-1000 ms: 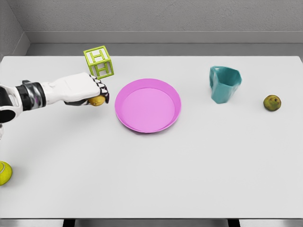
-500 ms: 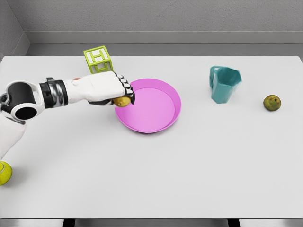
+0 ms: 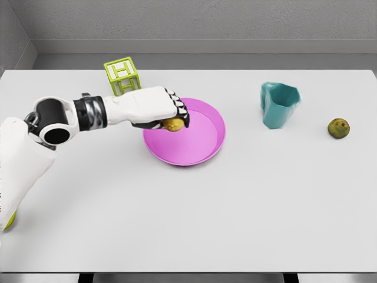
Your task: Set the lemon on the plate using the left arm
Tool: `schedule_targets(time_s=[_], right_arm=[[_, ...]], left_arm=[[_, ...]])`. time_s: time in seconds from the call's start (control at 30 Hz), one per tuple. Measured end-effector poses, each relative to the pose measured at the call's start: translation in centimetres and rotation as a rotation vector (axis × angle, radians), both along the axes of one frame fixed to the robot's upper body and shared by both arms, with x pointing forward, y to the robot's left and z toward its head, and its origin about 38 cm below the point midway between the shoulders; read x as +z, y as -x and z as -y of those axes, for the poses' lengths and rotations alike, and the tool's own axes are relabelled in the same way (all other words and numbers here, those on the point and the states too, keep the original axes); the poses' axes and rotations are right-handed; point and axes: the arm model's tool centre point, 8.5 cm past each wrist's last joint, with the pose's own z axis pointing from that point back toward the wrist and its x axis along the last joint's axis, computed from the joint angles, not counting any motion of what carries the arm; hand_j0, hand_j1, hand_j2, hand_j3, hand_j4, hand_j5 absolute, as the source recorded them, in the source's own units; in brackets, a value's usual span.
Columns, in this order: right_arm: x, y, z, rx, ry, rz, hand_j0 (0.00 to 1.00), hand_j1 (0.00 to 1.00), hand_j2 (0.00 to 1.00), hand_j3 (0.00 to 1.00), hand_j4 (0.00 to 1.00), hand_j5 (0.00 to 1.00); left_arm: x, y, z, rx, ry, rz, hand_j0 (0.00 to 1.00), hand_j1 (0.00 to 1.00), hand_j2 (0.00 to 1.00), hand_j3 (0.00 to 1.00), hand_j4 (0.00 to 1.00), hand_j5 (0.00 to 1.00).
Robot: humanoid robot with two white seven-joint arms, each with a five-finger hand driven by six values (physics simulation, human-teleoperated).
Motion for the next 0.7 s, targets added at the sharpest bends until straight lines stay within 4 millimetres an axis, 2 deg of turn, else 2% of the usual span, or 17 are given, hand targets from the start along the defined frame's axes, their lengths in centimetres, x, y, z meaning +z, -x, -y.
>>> schedule_targets(time_s=[0.17, 0.2, 0.23, 0.27, 0.4, 0.6, 0.7], right_arm=[[0.0, 0.1, 0.0, 0.000, 0.000, -0.002, 1.00, 1.00, 1.00, 1.00, 1.00, 1.00], [0.0, 0.1, 0.0, 0.000, 0.000, -0.002, 1.00, 1.00, 1.00, 1.00, 1.00, 1.00], [0.0, 0.1, 0.0, 0.000, 0.000, -0.002, 1.00, 1.00, 1.00, 1.00, 1.00, 1.00], [0.0, 0.1, 0.0, 0.000, 0.000, -0.002, 1.00, 1.00, 1.00, 1.00, 1.00, 1.00], [0.0, 0.1, 0.0, 0.000, 0.000, -0.002, 1.00, 1.00, 1.00, 1.00, 1.00, 1.00], [0.0, 0.1, 0.0, 0.000, 0.000, -0.002, 1.00, 1.00, 1.00, 1.00, 1.00, 1.00], [0.0, 0.1, 0.0, 0.000, 0.000, -0.002, 1.00, 1.00, 1.00, 1.00, 1.00, 1.00]], left_arm=[[-0.8, -0.9, 0.2, 0.016, -0.003, -0.030, 0.57, 0.57, 0.57, 0.57, 0.57, 0.57], [-0.9, -1.0, 0.3, 0.018, -0.003, -0.035, 0.61, 0.61, 0.61, 0.61, 0.61, 0.61], [-0.7, -1.3, 0.5, 0.017, -0.002, -0.029, 0.87, 0.87, 0.87, 0.87, 0.87, 0.87], [-0.8, -1.4, 0.7, 0.019, -0.001, -0.034, 0.97, 0.97, 0.97, 0.97, 0.97, 0.97], [-1.3, -1.6, 1.1, 0.022, 0.005, -0.050, 1.00, 1.00, 1.00, 1.00, 1.00, 1.00], [-1.1, -1.9, 0.7, 0.036, 0.011, -0.048, 1.00, 1.00, 1.00, 1.00, 1.00, 1.00], [-0.5, -2.2, -1.4, 0.084, 0.031, -0.038, 1.00, 1.00, 1.00, 1.00, 1.00, 1.00]])
